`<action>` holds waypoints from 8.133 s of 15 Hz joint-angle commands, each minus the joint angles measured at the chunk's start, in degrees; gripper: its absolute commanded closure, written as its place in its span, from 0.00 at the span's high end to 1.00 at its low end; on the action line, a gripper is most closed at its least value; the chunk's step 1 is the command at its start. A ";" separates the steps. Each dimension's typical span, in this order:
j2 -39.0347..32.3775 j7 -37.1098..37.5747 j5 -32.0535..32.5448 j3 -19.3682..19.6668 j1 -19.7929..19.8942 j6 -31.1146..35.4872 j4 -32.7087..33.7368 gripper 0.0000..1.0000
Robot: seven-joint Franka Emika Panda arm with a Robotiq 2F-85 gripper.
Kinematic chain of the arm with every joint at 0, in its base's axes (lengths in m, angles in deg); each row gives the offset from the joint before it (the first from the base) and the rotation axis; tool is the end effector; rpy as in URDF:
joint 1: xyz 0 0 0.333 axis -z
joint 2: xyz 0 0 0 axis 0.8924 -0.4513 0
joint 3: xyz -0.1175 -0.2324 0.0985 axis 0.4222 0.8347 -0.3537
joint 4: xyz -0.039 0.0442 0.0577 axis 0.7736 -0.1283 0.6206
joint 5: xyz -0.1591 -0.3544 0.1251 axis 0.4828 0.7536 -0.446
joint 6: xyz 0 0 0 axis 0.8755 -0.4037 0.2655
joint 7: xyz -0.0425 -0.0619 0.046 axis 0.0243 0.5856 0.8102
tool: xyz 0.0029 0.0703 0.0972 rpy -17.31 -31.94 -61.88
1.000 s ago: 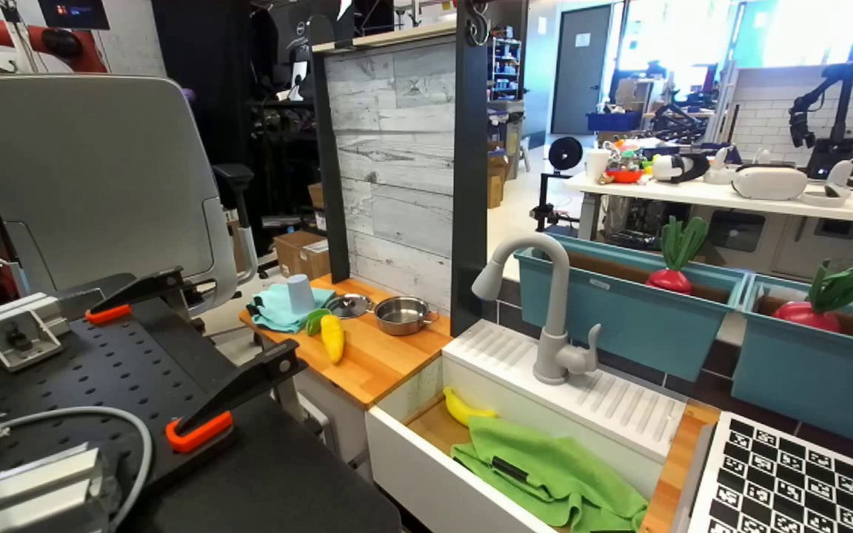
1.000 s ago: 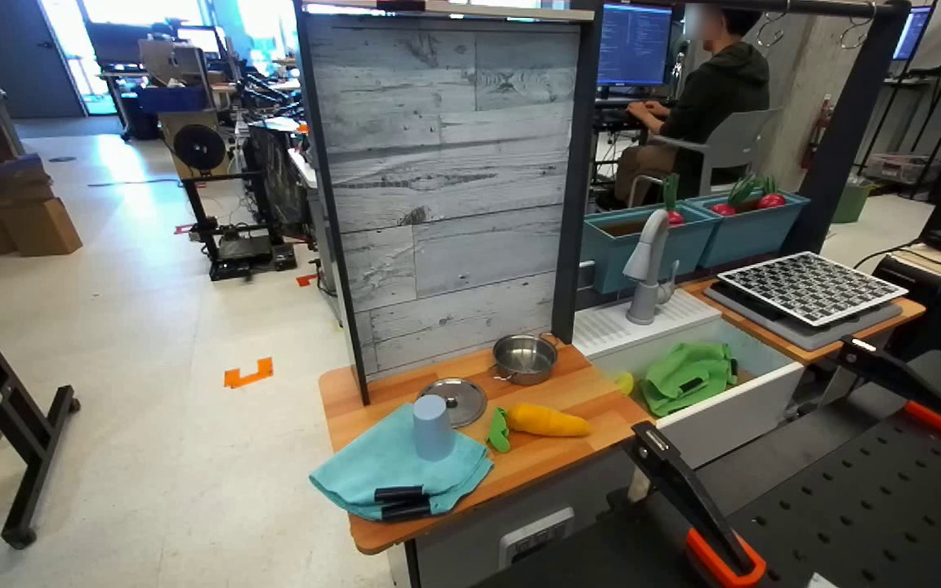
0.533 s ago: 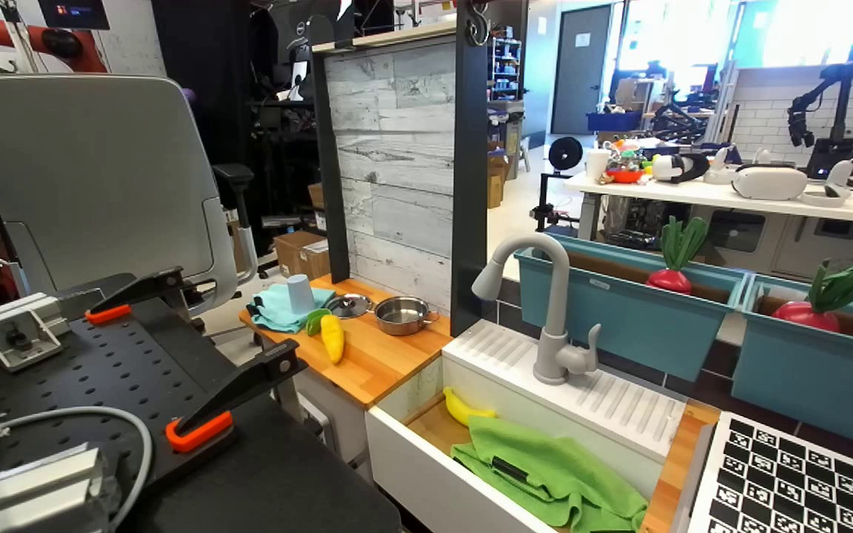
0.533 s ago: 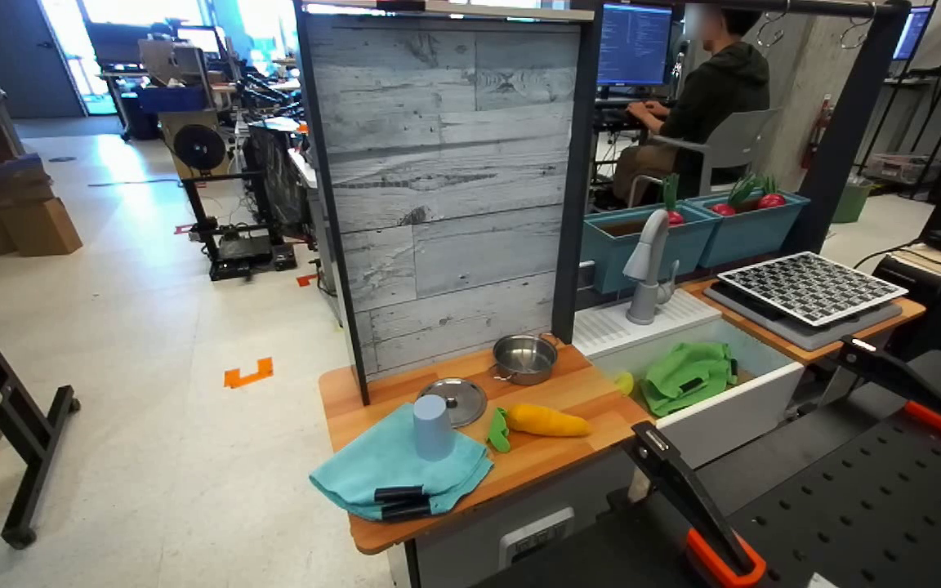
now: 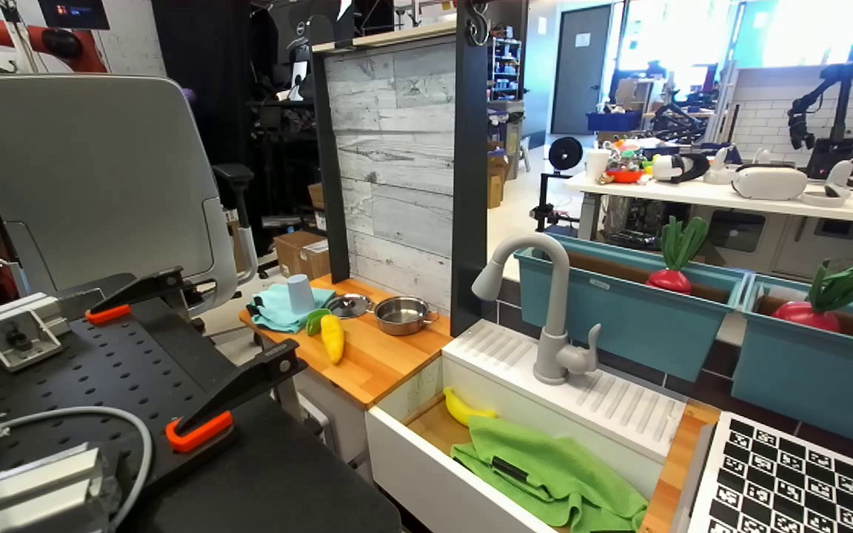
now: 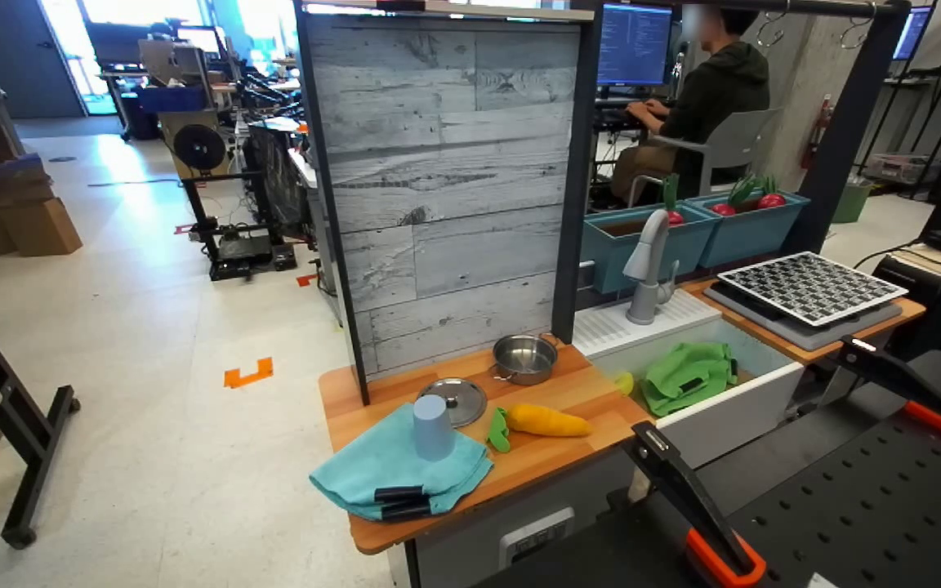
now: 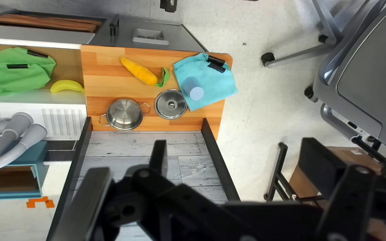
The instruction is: Put the lid over the silver pot
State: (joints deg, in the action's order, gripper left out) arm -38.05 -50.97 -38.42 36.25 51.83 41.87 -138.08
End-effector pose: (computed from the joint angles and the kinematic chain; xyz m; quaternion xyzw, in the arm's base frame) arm 0.4150 0.1319 0.4220 -0.9897 -0.0748 -0.0925 0.0792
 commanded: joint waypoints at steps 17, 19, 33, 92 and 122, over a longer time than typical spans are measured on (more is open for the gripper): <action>-43.60 7.99 16.50 -0.07 3.68 30.09 9.22 1.00; -48.71 8.01 16.18 0.83 3.26 31.51 12.44 1.00; -81.01 7.91 11.99 1.32 0.68 35.21 38.81 1.00; -87.57 12.74 12.37 7.59 -4.06 28.97 52.19 0.05; -92.97 11.71 10.39 6.20 4.47 23.33 58.17 0.05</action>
State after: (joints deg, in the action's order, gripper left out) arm -129.40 -38.78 -26.99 42.69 56.44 66.90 -83.21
